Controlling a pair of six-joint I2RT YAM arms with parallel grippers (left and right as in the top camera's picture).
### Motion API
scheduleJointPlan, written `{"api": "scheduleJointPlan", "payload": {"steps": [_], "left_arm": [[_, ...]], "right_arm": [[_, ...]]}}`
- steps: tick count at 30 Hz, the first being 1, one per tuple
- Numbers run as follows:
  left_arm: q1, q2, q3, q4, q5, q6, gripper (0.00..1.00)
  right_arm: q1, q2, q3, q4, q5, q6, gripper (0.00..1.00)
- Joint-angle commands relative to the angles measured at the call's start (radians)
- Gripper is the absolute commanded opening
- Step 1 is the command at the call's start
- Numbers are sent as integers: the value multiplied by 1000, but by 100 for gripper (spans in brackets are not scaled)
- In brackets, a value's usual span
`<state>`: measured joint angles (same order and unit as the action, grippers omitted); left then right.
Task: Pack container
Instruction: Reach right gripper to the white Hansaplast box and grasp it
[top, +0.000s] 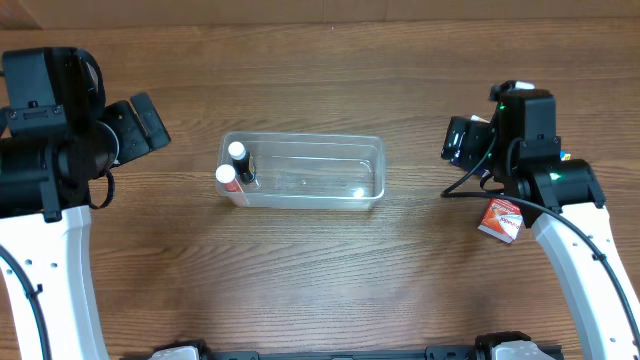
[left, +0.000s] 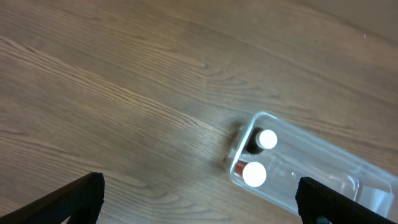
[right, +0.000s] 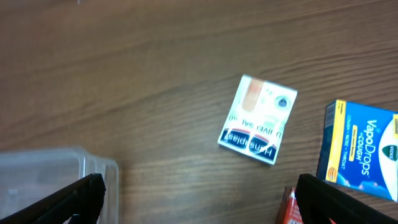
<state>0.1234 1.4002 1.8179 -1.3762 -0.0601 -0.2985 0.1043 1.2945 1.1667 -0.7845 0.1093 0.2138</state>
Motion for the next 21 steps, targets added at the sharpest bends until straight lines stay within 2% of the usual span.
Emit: {"api": "scheduleJointPlan", "payload": {"steps": [1, 6, 8, 11, 21], "left_arm": [[9, 51, -23, -2, 54, 60, 100], [9, 100, -24, -11, 54, 60, 100], [8, 110, -24, -16, 54, 60, 100], [7, 113, -24, -18, 53, 60, 100], [7, 113, -24, -19, 54, 59, 100]], "right_arm": [[-66, 81, 127, -37, 27, 49, 100], [-120, 300, 370, -188, 18, 50, 100], [-135, 383, 448, -222, 18, 93, 100], [-169, 460, 469, -225, -23, 150, 100], [-196, 680, 469, -249, -59, 123, 100]]}}
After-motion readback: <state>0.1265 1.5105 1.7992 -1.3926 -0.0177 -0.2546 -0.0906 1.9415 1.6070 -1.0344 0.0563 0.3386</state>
